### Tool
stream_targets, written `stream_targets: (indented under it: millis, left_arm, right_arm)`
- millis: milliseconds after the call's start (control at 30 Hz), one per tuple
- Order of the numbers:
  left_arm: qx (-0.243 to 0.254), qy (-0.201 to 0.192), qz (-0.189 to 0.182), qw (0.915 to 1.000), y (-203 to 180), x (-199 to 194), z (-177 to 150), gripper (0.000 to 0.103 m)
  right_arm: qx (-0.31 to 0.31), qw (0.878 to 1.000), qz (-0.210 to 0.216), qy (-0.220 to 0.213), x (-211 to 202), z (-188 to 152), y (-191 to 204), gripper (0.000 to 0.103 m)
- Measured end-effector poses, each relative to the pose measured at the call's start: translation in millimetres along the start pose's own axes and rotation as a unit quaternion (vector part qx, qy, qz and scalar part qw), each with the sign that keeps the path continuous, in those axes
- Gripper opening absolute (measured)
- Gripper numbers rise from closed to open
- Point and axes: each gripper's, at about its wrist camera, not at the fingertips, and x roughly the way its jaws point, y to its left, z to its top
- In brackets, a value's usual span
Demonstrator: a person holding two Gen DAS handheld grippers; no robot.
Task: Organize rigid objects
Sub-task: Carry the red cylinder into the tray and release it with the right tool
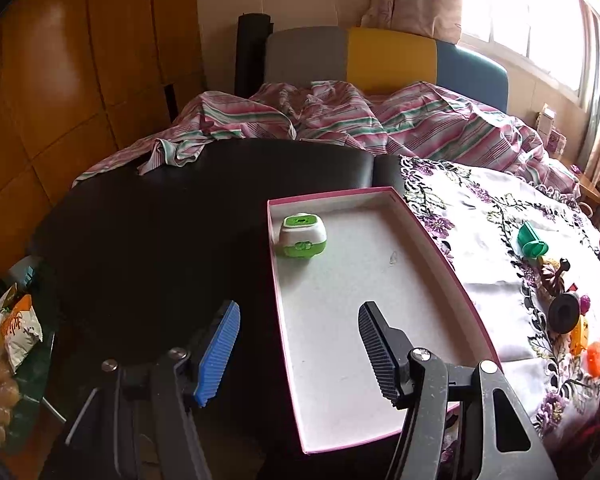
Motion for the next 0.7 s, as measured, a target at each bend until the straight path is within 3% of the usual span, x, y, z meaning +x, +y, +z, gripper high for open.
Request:
stream_targets:
  millis: [167, 367, 700]
  left_arm:
    - [-0.006, 0.003, 0.003, 1.0, 4, 2, -4, 0.063]
    - [-0.015, 0.003, 0.007, 0.9999, 11, 2, -8, 0.063]
    - [-0.035, 0.005, 0.021, 0.9991, 28, 4, -11, 0.063]
  right_arm:
    - [-0.058, 0.997, 0.055, -0.015, -21, 2, 65, 0.025]
    - [-0.12, 0.984, 0.133, -0.015, -40, -10, 146, 0.025]
    - [-0.193, 0.94, 0.274, 0.063, -46, -62, 283, 0.025]
